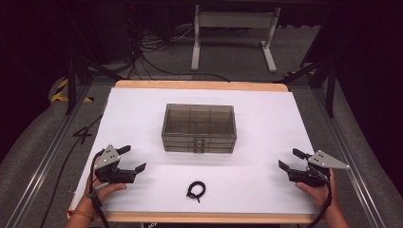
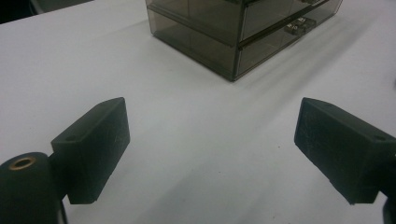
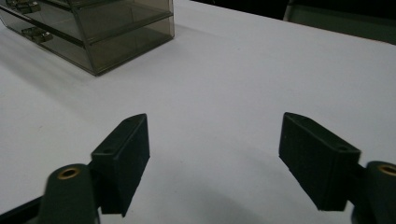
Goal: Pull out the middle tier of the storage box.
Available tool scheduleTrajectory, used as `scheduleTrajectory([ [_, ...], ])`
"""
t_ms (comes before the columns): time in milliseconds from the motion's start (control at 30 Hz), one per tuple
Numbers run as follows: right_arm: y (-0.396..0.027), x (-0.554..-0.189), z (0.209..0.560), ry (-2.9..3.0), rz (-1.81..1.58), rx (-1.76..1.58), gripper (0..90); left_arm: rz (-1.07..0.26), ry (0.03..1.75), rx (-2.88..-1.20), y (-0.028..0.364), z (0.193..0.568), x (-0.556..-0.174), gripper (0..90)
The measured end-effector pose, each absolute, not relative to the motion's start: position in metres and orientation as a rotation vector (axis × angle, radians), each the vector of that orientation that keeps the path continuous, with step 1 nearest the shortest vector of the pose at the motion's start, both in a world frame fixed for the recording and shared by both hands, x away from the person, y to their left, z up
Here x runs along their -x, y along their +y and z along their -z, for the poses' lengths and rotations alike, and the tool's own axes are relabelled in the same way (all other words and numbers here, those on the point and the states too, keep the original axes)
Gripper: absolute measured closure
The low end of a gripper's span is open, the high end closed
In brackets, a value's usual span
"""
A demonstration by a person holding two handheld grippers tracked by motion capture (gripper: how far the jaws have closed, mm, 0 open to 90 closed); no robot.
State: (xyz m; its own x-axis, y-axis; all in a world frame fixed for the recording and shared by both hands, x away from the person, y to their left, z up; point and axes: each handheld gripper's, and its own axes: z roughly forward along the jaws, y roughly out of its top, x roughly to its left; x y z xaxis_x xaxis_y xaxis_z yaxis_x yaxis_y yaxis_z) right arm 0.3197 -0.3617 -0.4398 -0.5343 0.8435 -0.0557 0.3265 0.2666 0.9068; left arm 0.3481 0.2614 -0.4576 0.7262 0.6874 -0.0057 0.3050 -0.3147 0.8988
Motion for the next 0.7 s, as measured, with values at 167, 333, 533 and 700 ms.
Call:
scheduleTrajectory([
  [167, -0.3608, -0.3192, 0.4384, 2.013, -1.244, -1.030, 47.3, -0.471, 0.766, -1.915, 0.2615, 0.4574, -0.3482, 12.1],
  [333, -0.3609, -0.3192, 0.4372, 2.022, -1.258, -1.023, 52.3, -0.473, 0.766, -1.920, 0.2610, 0.4575, -0.3483, 12.2],
  [533, -0.3599, -0.3187, 0.4336, 2.031, -1.263, -1.007, 58.2, -0.470, 0.765, -1.929, 0.2596, 0.4577, -0.3482, 12.2],
  [700, -0.3552, -0.3186, 0.4299, 2.063, -1.251, -0.984, 69.1, -0.478, 0.760, -1.942, 0.2586, 0.4577, -0.3485, 12.4],
])
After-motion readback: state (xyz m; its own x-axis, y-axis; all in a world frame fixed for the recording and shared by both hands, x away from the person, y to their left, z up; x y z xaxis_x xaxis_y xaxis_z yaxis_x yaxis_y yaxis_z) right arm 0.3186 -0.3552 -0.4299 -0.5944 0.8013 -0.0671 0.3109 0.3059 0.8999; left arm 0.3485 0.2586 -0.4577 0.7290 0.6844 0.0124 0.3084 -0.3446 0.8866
